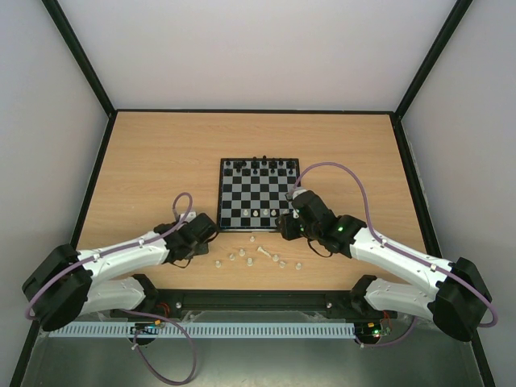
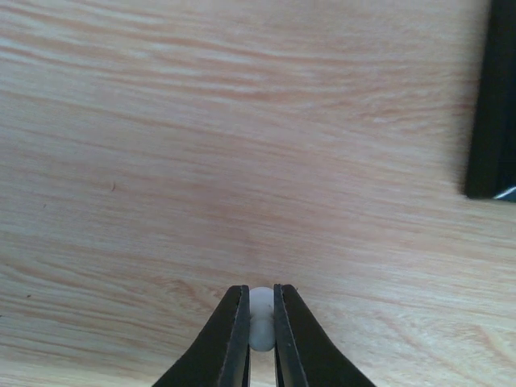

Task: Set up the chess pieces on the board
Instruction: Pick up the chess piece at the center of the board, then place the chess piece on the chessboard, then pick up the chess piece at the center of the board, then place the chess piece on the chessboard, then pick up the chess piece at the center of the board.

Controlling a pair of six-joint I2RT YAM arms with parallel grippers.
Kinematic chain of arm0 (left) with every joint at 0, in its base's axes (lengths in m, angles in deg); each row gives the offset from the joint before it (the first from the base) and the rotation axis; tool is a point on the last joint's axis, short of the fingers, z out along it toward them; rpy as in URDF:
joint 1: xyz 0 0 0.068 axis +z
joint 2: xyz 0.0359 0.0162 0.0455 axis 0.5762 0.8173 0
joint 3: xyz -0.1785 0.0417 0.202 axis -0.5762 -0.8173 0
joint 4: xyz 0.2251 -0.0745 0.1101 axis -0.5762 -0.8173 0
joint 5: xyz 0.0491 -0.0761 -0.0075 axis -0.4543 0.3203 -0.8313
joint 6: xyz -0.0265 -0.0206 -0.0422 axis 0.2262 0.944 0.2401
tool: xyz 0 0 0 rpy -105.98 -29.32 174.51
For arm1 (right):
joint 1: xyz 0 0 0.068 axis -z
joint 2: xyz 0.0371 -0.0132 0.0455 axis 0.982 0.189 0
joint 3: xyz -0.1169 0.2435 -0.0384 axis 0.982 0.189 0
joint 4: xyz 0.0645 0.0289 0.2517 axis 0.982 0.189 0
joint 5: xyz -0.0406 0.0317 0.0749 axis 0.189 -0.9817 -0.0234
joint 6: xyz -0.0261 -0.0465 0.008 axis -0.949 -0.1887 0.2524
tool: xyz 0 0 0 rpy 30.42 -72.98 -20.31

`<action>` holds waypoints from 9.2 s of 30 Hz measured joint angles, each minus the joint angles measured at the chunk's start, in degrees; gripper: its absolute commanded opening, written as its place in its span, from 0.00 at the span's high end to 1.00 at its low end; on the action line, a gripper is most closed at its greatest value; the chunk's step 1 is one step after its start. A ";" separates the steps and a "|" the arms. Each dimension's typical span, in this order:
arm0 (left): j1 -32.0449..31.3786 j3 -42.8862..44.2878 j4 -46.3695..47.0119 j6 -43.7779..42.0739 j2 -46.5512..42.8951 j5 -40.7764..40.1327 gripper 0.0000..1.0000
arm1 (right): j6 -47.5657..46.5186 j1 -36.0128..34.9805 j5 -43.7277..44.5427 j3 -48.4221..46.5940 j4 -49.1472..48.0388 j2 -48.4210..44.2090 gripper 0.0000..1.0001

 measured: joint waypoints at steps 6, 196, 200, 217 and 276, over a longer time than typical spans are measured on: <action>-0.52 6.29 -2.40 -0.90 0.37 -0.20 0.96 | 0.00 0.00 0.04 0.00 0.00 0.00 0.55; -12.61 26.49 10.27 -16.83 32.33 4.44 0.98 | 3.23 0.07 8.66 4.92 -0.24 -2.91 0.49; -12.61 26.49 9.25 -16.52 32.02 3.61 0.98 | 3.23 0.09 8.57 4.96 -0.31 -2.91 0.49; -0.22 26.58 1.44 -18.75 16.96 -2.19 0.95 | 3.23 0.09 7.96 5.22 -0.81 -2.89 0.49; 4.24 26.53 8.79 -25.29 9.27 1.99 0.31 | 3.23 0.09 6.47 5.38 -1.20 -1.38 0.49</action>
